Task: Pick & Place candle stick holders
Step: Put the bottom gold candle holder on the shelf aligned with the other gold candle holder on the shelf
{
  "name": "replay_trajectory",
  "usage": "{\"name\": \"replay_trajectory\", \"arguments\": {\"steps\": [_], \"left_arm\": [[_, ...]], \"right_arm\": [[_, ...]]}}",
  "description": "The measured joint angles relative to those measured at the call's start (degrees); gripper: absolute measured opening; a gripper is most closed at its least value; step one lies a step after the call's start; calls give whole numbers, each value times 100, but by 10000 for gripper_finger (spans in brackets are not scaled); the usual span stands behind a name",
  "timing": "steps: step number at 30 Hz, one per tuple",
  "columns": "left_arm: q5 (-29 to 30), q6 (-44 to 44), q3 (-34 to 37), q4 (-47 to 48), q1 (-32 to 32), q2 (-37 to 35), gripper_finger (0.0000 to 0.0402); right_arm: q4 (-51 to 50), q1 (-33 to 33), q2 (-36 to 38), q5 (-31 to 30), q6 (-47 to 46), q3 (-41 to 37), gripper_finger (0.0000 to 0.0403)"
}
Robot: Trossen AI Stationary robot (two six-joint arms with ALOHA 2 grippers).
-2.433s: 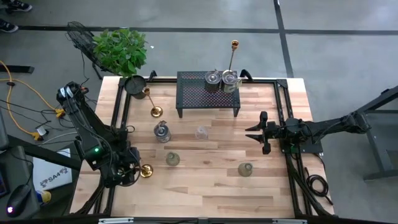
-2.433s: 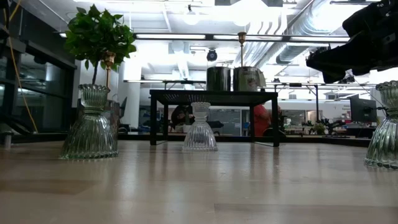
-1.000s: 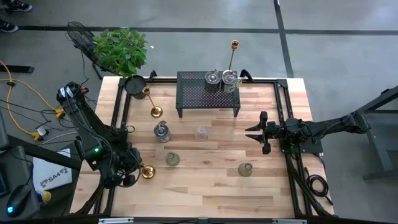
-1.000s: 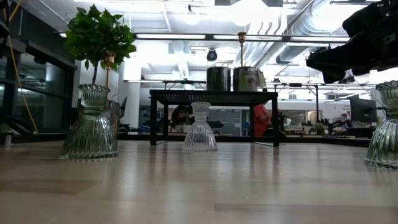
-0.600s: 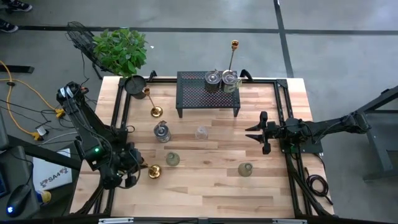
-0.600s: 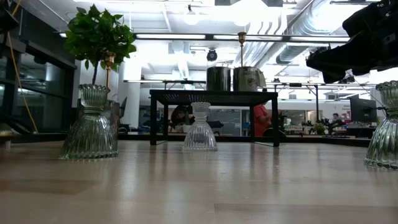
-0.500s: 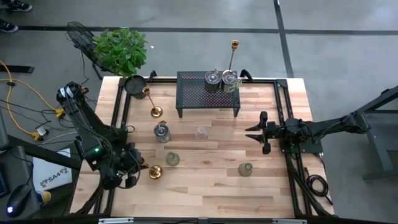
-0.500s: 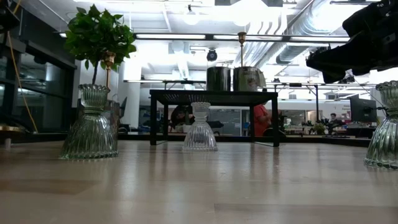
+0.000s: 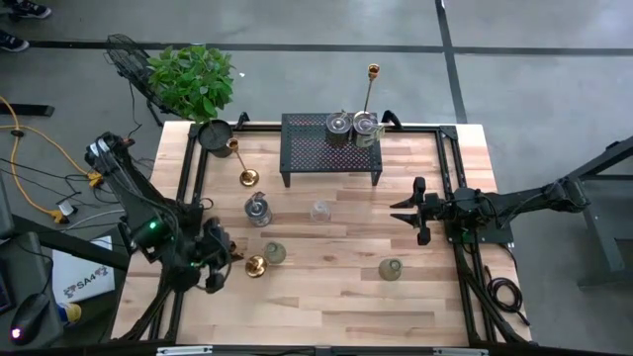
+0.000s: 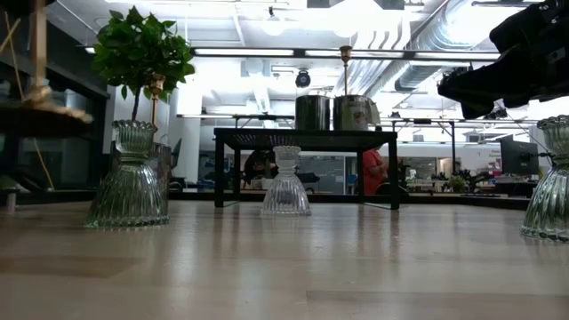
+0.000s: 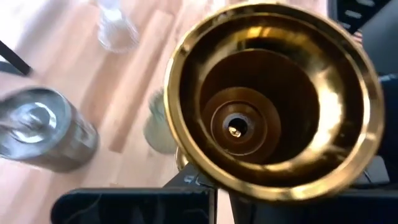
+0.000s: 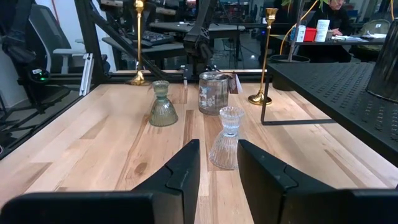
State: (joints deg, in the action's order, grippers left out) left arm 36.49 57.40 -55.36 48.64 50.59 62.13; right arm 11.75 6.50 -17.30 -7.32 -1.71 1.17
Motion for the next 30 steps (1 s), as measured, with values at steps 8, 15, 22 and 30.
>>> {"name": "replay_trajectory", "arguments": {"steps": [8, 15, 22, 30], "left_arm": [[-340, -1075, -589, 104, -1316, -3, 7], [-1129, -1451, -701, 85, -1930, -2, 7], [-1125, -2031, -701, -338, -2317, -2, 7], [-1124, -2674, -701, -624, -2995, -2, 7]], "right_arm": [[0, -1, 0, 0, -1, 0, 99], [0, 0, 0, -1, -1, 0, 99], [0, -1, 0, -1, -1, 0, 99], [0, 0, 0, -1, -1, 0, 99]]}}
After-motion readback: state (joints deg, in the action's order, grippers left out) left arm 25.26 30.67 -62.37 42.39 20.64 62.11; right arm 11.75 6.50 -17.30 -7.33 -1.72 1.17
